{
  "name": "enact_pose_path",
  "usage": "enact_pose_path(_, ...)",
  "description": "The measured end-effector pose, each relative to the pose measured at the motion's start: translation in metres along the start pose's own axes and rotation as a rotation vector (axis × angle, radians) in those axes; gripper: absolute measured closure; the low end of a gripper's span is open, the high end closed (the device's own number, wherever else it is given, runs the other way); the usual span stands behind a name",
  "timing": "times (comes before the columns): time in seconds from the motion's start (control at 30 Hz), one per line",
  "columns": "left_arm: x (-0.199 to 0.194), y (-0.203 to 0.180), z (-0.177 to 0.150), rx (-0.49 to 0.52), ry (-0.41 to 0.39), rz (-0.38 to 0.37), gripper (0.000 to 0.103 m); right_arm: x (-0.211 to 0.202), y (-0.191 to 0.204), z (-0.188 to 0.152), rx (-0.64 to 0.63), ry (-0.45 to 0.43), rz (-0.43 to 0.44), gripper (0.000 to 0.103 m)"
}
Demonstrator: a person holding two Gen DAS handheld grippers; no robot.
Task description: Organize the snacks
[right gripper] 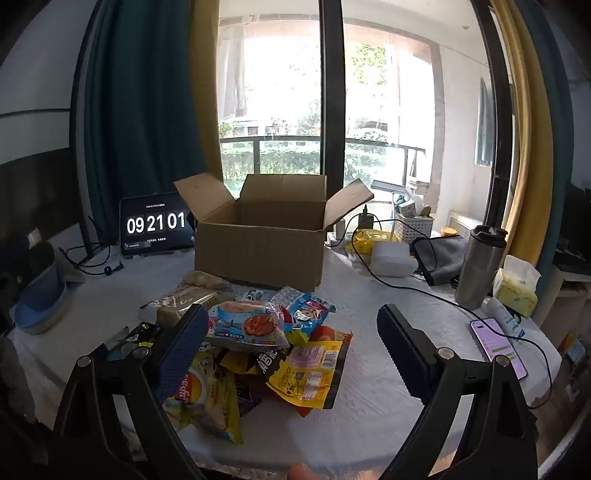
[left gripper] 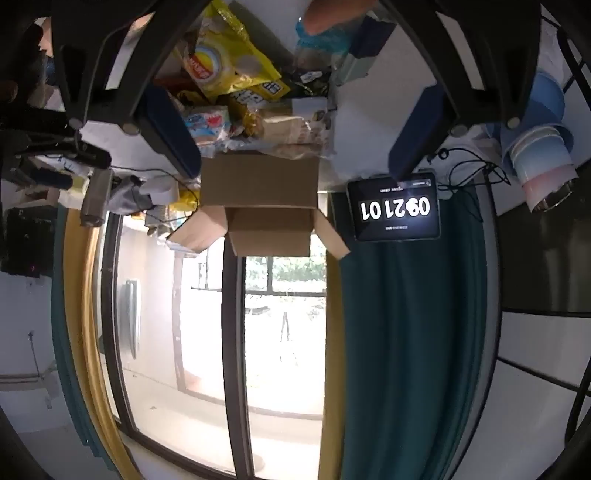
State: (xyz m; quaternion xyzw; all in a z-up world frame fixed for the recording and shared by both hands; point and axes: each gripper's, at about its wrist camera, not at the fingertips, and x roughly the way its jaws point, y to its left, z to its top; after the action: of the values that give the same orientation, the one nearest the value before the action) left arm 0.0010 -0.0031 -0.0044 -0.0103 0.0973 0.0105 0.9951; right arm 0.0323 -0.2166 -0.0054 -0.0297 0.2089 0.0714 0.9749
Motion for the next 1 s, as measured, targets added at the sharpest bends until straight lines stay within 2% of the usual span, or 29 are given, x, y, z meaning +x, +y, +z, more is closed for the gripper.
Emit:
enact_pose_path(0.1, 0.002, -0.009, 0.002, 0.028, 0.021, -0.007, 0.001, 0.001, 0.003, 0.0, -0.004, 0.004, 0.001, 0.008)
enact_pose_path(0.2, 0.001, 0.009, -0.002, -0.035, 0.035, -0.036, 0.001, 0.003, 0.0, 0.0, -0.003, 0.011, 0.009, 0.008)
enact_pose_path(0.3, 0.008, 0.008, -0.015, -0.033, 0.054, -0.016, 0.001, 0.002, -0.001, -0.002, 0.006, 0.024, 0.031, 0.008)
enact_pose_path(0.53, 0.01, 0.017, -0.019, -0.053, 0.073, 0.001, 0.001, 0.006, 0.007, -0.005, -0.004, 0.038, 0.043, 0.008)
enact_pose_path(1.0, 0.022, 0.006, -0.023, -0.048, 0.125, 0.021, 0.001, 0.012, -0.006, -0.013, 0.034, 0.059, 0.026, 0.008)
